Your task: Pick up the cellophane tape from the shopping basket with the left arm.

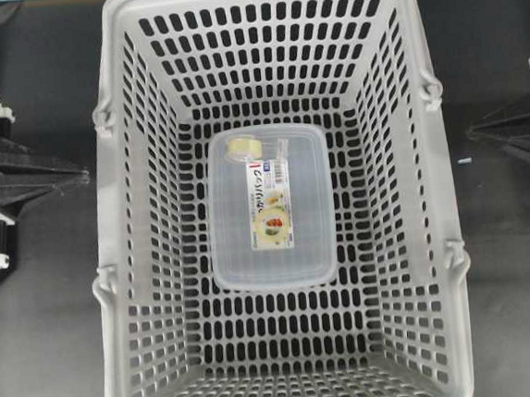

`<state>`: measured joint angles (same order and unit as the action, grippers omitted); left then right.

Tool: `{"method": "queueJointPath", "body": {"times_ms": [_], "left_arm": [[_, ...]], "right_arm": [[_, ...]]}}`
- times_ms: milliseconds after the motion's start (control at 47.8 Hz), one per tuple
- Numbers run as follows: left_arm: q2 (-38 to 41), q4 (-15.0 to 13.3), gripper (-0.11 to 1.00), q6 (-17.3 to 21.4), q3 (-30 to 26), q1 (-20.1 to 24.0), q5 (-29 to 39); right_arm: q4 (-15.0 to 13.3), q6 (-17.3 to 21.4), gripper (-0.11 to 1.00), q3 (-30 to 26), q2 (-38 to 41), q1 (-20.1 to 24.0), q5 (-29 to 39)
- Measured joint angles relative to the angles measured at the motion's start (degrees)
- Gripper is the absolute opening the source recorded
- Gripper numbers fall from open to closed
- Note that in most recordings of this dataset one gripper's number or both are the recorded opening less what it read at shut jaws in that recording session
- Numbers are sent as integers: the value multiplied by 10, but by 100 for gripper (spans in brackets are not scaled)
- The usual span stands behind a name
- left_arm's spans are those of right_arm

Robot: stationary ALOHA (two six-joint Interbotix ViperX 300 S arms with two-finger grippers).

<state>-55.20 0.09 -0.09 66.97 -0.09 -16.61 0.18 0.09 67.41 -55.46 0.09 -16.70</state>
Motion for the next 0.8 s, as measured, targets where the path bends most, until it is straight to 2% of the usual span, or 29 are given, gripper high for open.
{"method": "queueJointPath", "body": {"times_ms": [84, 168, 314, 628, 796], "left_arm": [[-2, 9, 0, -10, -10, -5, 20], [-1, 19, 0, -25, -45, -24, 91], [19, 21, 0, -30, -116, -23, 222], [137, 22, 0, -24, -292, -23, 448], [220, 22, 0, -23, -359, -25, 516]], "right_arm": [[0, 1, 1, 0, 0, 0, 2], [1, 2, 0, 0, -2, 0, 12], [1, 3, 0, -12, -6, 1, 56], [1, 2, 0, -55, -14, 5, 226], [1, -1, 0, -68, -20, 6, 268]]}}
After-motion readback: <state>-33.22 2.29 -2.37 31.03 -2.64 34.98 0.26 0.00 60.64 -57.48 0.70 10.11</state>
